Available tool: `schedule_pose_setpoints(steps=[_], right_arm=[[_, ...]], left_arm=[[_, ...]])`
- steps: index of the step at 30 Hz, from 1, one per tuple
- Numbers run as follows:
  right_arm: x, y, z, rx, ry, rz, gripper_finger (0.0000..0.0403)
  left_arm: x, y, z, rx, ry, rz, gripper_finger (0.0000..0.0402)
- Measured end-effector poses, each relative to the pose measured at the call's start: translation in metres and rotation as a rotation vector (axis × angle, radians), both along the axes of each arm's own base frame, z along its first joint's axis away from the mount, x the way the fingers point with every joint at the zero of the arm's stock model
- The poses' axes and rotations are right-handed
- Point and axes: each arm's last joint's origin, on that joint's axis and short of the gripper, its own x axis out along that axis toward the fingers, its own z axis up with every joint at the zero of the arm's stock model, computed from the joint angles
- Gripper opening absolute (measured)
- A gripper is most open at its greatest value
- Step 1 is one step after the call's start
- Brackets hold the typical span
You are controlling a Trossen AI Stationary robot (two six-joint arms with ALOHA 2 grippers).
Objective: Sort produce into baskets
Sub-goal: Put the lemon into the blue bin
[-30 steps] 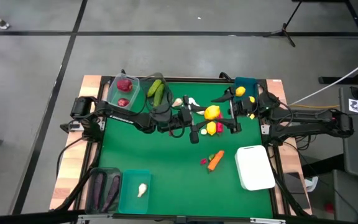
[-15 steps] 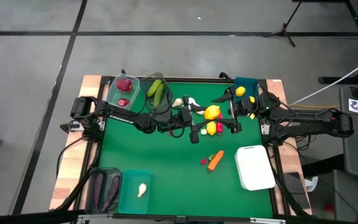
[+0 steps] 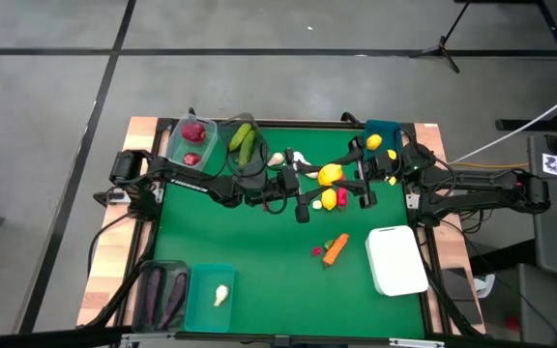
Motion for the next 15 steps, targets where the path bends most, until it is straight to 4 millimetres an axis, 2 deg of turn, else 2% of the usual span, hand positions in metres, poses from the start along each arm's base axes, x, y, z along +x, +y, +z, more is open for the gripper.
schedule_pose_setpoints(steps=[5,10,15], right_arm=[[0.0001,0.0000,-0.0006,0.002,0.008,0.000,0.0185],[0.0002,-0.0001,-0.0012,0.005,0.014,0.001,0.0187],[0.0005,-0.0001,-0.0021,0.018,0.024,0.003,0.0191]], left_arm=[[0.0000,0.0002,-0.0002,-0.008,0.000,0.001,0.0206],[0.0001,0.0003,-0.0010,-0.010,0.008,0.001,0.0220],[0.0006,0.0041,-0.0084,-0.002,0.096,0.010,0.0251]])
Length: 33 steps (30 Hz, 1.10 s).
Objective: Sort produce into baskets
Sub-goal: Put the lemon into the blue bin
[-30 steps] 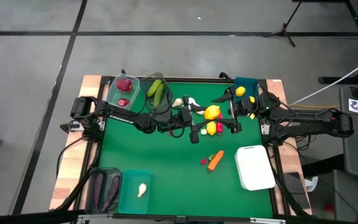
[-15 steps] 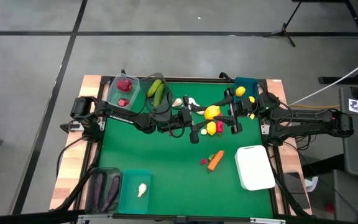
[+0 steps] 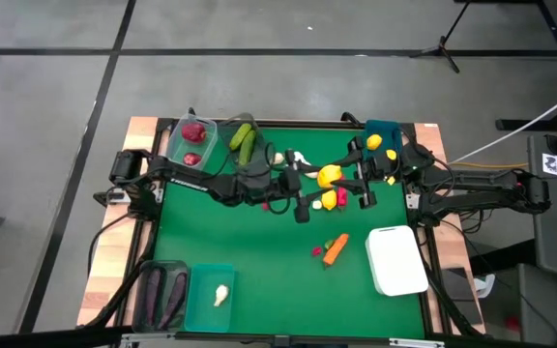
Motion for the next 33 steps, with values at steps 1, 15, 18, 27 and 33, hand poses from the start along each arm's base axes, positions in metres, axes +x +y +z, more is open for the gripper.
schedule_pose_setpoints(steps=[1,15,18,27,33], right_arm=[[0.000,0.000,0.000,0.000,-0.002,0.000,0.0192],[-0.011,0.001,0.008,-0.004,-0.027,-0.067,0.0193],[-0.019,-0.003,0.003,-0.017,0.060,-0.239,0.0193],[-0.050,-0.035,-0.029,0.130,0.431,-1.109,0.0193],[-0.067,-0.053,-0.050,0.370,0.479,-1.485,0.0193]], left_arm=[[0.000,0.002,-0.002,-0.001,0.021,0.004,0.0259],[-0.005,0.021,-0.030,-0.065,0.293,0.194,0.0315],[-0.006,0.026,-0.033,-0.106,0.305,0.211,0.0315],[-0.006,0.027,-0.033,-0.115,0.304,0.217,0.0315],[-0.006,0.027,-0.033,-0.121,0.302,0.218,0.0315]])
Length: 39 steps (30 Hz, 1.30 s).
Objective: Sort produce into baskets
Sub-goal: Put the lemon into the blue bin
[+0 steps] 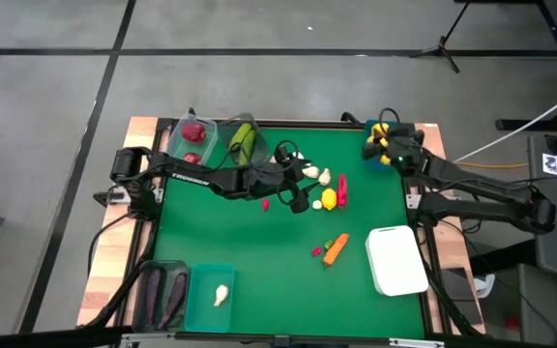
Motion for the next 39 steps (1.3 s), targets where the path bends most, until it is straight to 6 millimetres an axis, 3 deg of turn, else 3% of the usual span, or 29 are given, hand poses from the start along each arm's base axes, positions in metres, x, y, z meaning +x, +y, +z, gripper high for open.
schedule_pose_setpoints(steps=[7,14,21,25,29,35,39], right_arm=[[-0.011,-0.026,-0.024,0.149,-0.021,-0.245,0.0193],[-0.009,-0.049,-0.048,0.240,0.084,-0.334,0.0199],[-0.007,-0.061,-0.070,0.353,0.164,-0.332,0.0268],[-0.007,-0.060,-0.068,0.344,0.171,-0.322,0.0313],[-0.008,-0.058,-0.063,0.344,0.138,-0.298,0.0339],[-0.010,-0.054,-0.053,0.353,0.080,-0.208,0.0340],[-0.011,-0.050,-0.047,0.358,0.048,-0.151,0.0336]], left_arm=[[0.000,0.000,-0.002,-0.007,0.014,0.002,0.0315],[0.000,0.000,-0.002,-0.034,0.004,0.011,0.0315],[-0.001,0.000,-0.003,-0.039,0.008,0.012,0.0315],[-0.001,0.001,-0.004,-0.074,0.002,0.016,0.0315],[0.003,0.003,-0.009,-0.111,0.017,-0.113,0.0315],[0.019,0.005,-0.048,-0.107,0.096,-0.413,0.0315],[0.032,0.012,-0.067,-0.112,0.058,-0.425,0.0315]])
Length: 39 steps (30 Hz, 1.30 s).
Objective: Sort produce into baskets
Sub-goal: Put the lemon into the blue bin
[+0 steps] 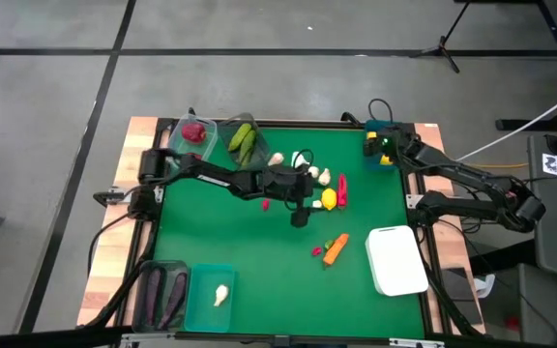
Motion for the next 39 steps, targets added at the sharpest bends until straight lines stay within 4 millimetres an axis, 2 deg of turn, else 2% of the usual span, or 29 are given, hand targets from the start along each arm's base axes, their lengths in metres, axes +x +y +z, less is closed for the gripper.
schedule_pose_setpoints(steps=[6,9,12,17,21,32,39], right_arm=[[-0.001,0.001,0.003,-0.003,-0.014,0.018,0.0335],[-0.001,0.002,0.002,0.000,-0.004,0.033,0.0335],[0.000,0.002,0.002,0.006,-0.007,0.042,0.0335],[0.000,0.002,0.002,0.009,-0.010,0.047,0.0335],[0.000,0.002,0.002,0.010,-0.009,0.050,0.0335],[0.000,0.002,0.002,0.019,-0.017,0.062,0.0335],[0.001,0.002,0.002,0.021,-0.019,0.066,0.0335]], left_arm=[[0.022,0.005,-0.003,0.085,-0.040,0.053,0.0315],[0.032,0.000,-0.013,0.126,-0.004,0.024,0.0315],[0.038,0.000,-0.027,0.095,0.036,0.030,0.0315],[0.039,0.005,-0.047,0.117,0.098,0.103,0.0315],[0.040,0.005,-0.051,0.127,0.102,0.125,0.0315],[0.040,0.017,-0.075,0.082,0.136,0.198,0.0315],[0.040,0.017,-0.080,0.055,0.154,0.216,0.0315]])
